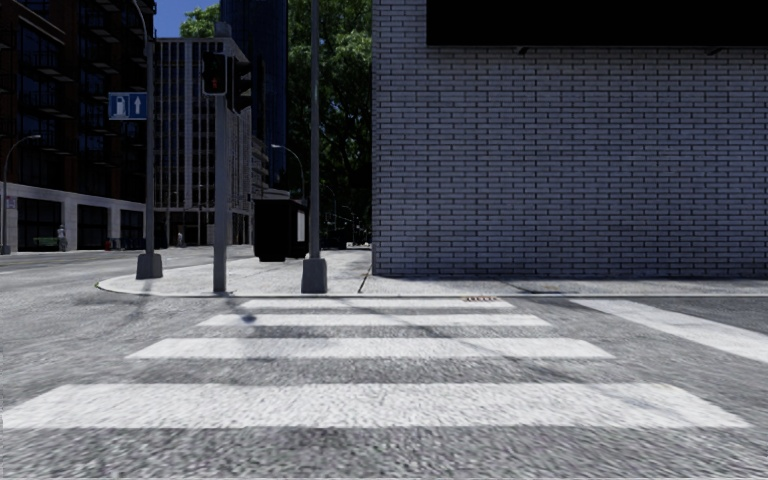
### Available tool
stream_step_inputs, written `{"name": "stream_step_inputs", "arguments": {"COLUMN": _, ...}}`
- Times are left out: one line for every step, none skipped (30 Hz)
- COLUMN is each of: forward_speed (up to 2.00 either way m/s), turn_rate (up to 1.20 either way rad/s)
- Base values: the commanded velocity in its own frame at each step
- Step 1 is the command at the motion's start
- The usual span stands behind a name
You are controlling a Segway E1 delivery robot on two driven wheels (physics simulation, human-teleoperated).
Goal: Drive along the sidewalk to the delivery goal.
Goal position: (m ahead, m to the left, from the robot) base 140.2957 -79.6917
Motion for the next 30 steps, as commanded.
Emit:
{"name": "stream_step_inputs", "arguments": {"forward_speed": 2.0, "turn_rate": 0.0}}
{"name": "stream_step_inputs", "arguments": {"forward_speed": 2.0, "turn_rate": 0.0}}
{"name": "stream_step_inputs", "arguments": {"forward_speed": 2.0, "turn_rate": 0.0}}
{"name": "stream_step_inputs", "arguments": {"forward_speed": 2.0, "turn_rate": 0.0}}
{"name": "stream_step_inputs", "arguments": {"forward_speed": 2.0, "turn_rate": 0.0}}
{"name": "stream_step_inputs", "arguments": {"forward_speed": 2.0, "turn_rate": 0.0}}
{"name": "stream_step_inputs", "arguments": {"forward_speed": 2.0, "turn_rate": 0.0}}
{"name": "stream_step_inputs", "arguments": {"forward_speed": 2.0, "turn_rate": 0.0}}
{"name": "stream_step_inputs", "arguments": {"forward_speed": 2.0, "turn_rate": 0.0}}
{"name": "stream_step_inputs", "arguments": {"forward_speed": 2.0, "turn_rate": 0.0}}
{"name": "stream_step_inputs", "arguments": {"forward_speed": 2.0, "turn_rate": 0.0}}
{"name": "stream_step_inputs", "arguments": {"forward_speed": 2.0, "turn_rate": 0.0}}
{"name": "stream_step_inputs", "arguments": {"forward_speed": 2.0, "turn_rate": 0.0}}
{"name": "stream_step_inputs", "arguments": {"forward_speed": 2.0, "turn_rate": 0.0}}
{"name": "stream_step_inputs", "arguments": {"forward_speed": 2.0, "turn_rate": 0.0}}
{"name": "stream_step_inputs", "arguments": {"forward_speed": 2.0, "turn_rate": 0.0}}
{"name": "stream_step_inputs", "arguments": {"forward_speed": 2.0, "turn_rate": 0.0}}
{"name": "stream_step_inputs", "arguments": {"forward_speed": 2.0, "turn_rate": 0.0}}
{"name": "stream_step_inputs", "arguments": {"forward_speed": 2.0, "turn_rate": 0.0}}
{"name": "stream_step_inputs", "arguments": {"forward_speed": 2.0, "turn_rate": 0.0}}
{"name": "stream_step_inputs", "arguments": {"forward_speed": 2.0, "turn_rate": 0.0}}
{"name": "stream_step_inputs", "arguments": {"forward_speed": 2.0, "turn_rate": 0.0}}
{"name": "stream_step_inputs", "arguments": {"forward_speed": 2.0, "turn_rate": 0.0}}
{"name": "stream_step_inputs", "arguments": {"forward_speed": 2.0, "turn_rate": 0.0}}
{"name": "stream_step_inputs", "arguments": {"forward_speed": 2.0, "turn_rate": 0.0}}
{"name": "stream_step_inputs", "arguments": {"forward_speed": 2.0, "turn_rate": 0.0}}
{"name": "stream_step_inputs", "arguments": {"forward_speed": 2.0, "turn_rate": 0.0}}
{"name": "stream_step_inputs", "arguments": {"forward_speed": 2.0, "turn_rate": 0.0}}
{"name": "stream_step_inputs", "arguments": {"forward_speed": 2.0, "turn_rate": 0.0}}
{"name": "stream_step_inputs", "arguments": {"forward_speed": 2.0, "turn_rate": 0.0}}
